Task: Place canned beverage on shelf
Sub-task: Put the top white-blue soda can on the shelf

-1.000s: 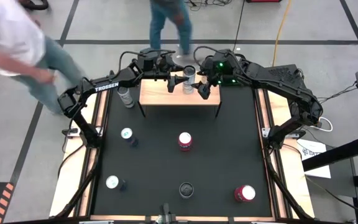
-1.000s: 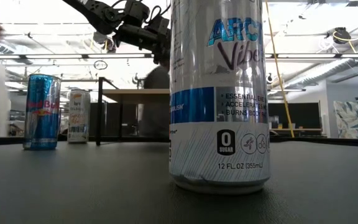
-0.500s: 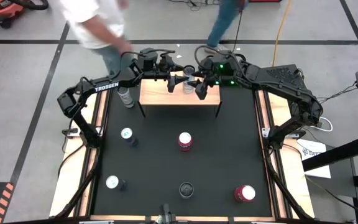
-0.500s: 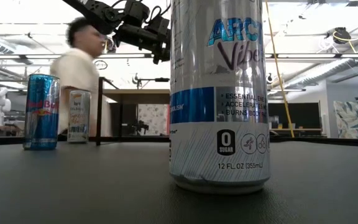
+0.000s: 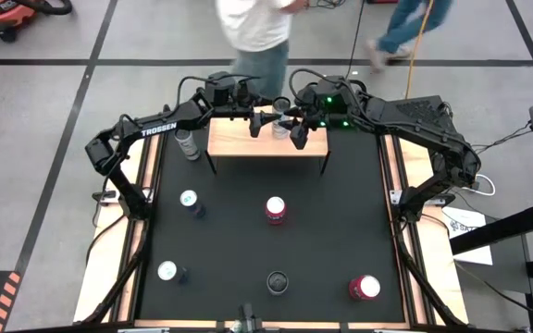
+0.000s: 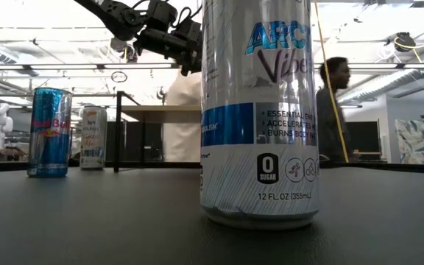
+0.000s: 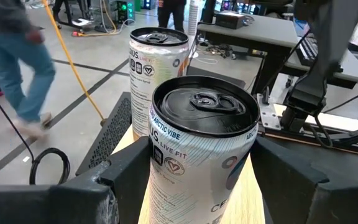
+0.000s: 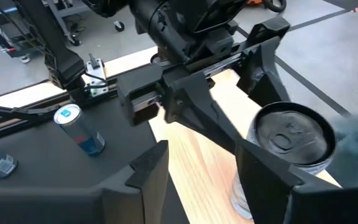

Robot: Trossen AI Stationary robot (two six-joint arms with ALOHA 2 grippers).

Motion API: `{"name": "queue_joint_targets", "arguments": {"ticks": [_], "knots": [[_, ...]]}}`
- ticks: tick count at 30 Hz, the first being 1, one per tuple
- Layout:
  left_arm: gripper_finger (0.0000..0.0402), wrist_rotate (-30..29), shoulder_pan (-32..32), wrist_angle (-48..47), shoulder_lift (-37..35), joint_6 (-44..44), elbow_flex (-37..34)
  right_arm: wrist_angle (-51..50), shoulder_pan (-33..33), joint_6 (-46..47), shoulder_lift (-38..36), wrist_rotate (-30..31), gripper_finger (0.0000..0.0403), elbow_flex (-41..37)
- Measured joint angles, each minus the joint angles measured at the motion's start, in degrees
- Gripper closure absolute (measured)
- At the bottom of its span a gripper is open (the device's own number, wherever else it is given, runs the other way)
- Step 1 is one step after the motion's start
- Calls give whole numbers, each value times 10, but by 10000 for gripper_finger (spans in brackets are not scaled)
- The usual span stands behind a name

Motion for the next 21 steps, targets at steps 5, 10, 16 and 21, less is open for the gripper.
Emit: {"name": "queue_joint_targets", "arguments": {"ticks": [5, 10, 16, 21], "knots": [[144, -2, -8, 0, 0, 9, 0, 0, 0, 0, 0, 0, 236, 0], [144, 0, -14, 0, 0, 17, 0, 1, 0, -18, 0, -1, 236, 0], [144, 0, -14, 0, 0, 17, 0, 4, 0, -15, 0, -1, 236, 0], [144, -2, -14, 0, 0, 19, 0, 13, 4, 11, 18, -1, 236, 0]]}}
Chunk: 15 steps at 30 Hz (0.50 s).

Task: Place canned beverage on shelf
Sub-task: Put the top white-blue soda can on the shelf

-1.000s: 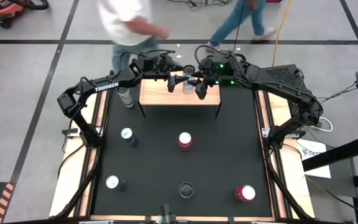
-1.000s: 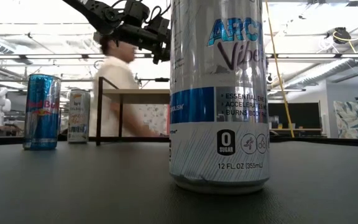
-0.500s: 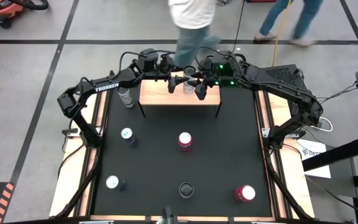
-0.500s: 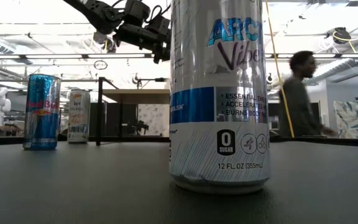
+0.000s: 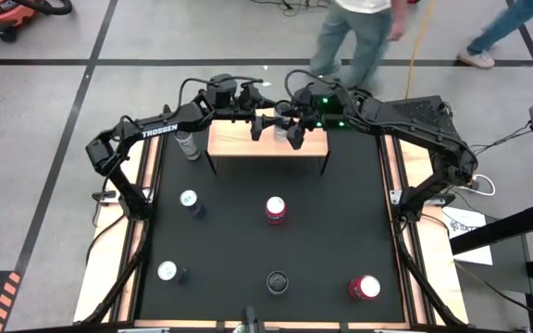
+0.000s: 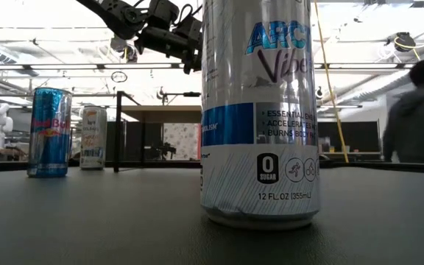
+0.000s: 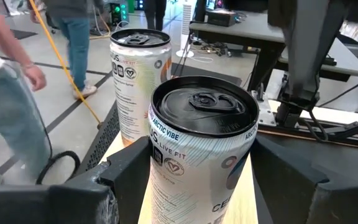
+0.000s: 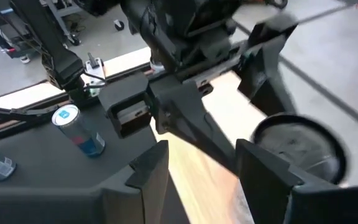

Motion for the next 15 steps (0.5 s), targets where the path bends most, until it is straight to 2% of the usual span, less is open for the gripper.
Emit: {"name": "queue_joint_targets", "arguments": {"ticks": [5, 9, 15], "knots": [[144, -1, 0, 0, 0, 0, 0, 4, 7, 23, 14, 1, 247, 0], [144, -2, 0, 0, 0, 0, 0, 39, 7, 34, 13, 0, 278, 0], [144, -2, 0, 2, 0, 0, 0, 35, 4, 41, 15, 0, 323, 0]]}}
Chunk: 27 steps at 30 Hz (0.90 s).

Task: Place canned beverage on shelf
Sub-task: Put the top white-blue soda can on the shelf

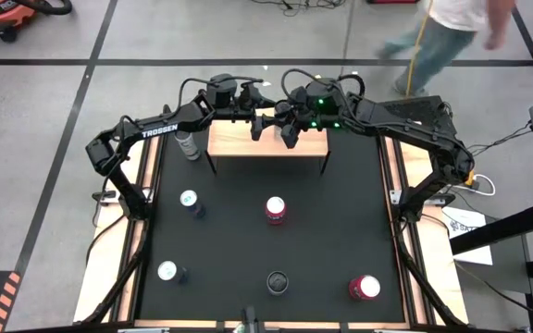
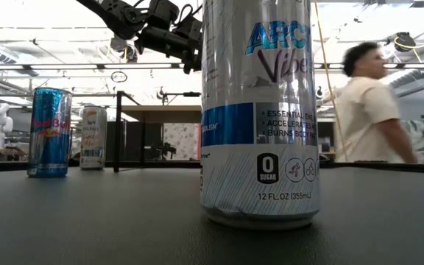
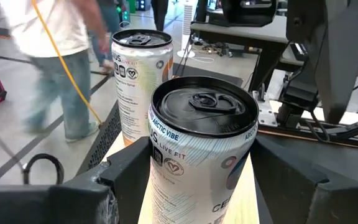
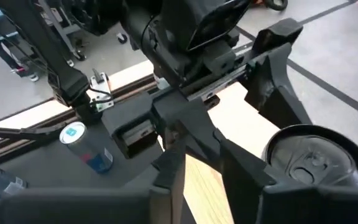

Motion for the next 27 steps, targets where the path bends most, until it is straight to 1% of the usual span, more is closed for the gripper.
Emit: {"name": "queue_joint_targets", "arguments": {"ticks": [7, 13, 16, 18, 20, 27], "knots": [[144, -2, 0, 10, 0, 0, 0, -11, 0, 8, 4, 0, 358, 0], [144, -2, 0, 11, 0, 0, 0, -21, -5, 8, 4, 3, 378, 0], [144, -2, 0, 12, 0, -1, 0, -29, -9, 8, 4, 11, 384, 0], [144, -2, 0, 12, 0, -2, 0, -35, -11, 8, 4, 34, 387, 0], [144, -2, 0, 12, 0, -3, 0, -39, -13, 8, 4, 45, 390, 0], [144, -1, 0, 8, 0, -4, 0, -49, -15, 8, 4, 47, 390, 0]]}}
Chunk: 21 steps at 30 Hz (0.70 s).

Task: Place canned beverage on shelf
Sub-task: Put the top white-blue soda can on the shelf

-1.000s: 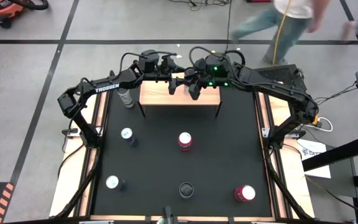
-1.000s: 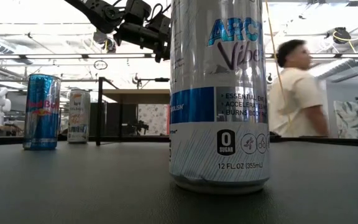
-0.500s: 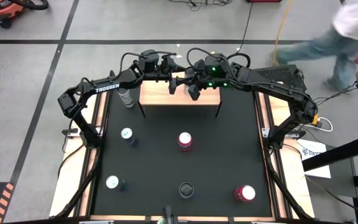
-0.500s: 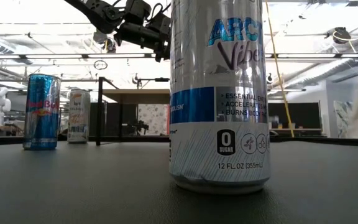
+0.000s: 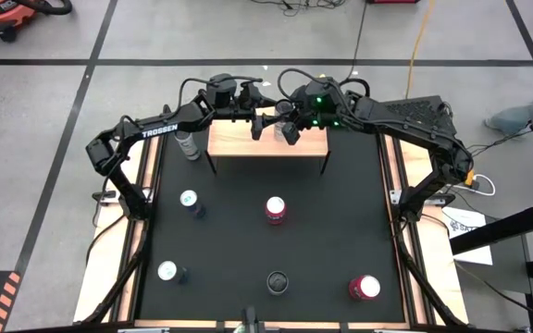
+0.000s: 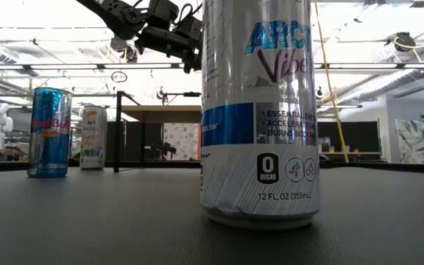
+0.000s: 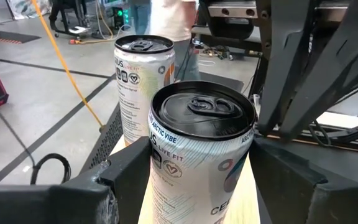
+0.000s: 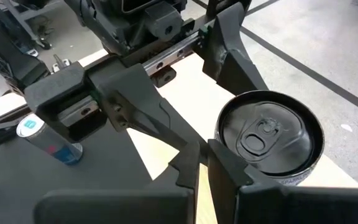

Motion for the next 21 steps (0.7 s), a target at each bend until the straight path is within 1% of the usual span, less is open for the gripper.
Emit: {"name": "queue_joint_targets", "arguments": {"ticks": [18, 21], "knots": [[144, 1, 0, -39, 0, -1, 1, -9, -9, 0, 0, 0, 390, 0], [144, 11, -1, -46, 0, -1, 1, -10, -9, 0, 0, 0, 390, 0]]}}
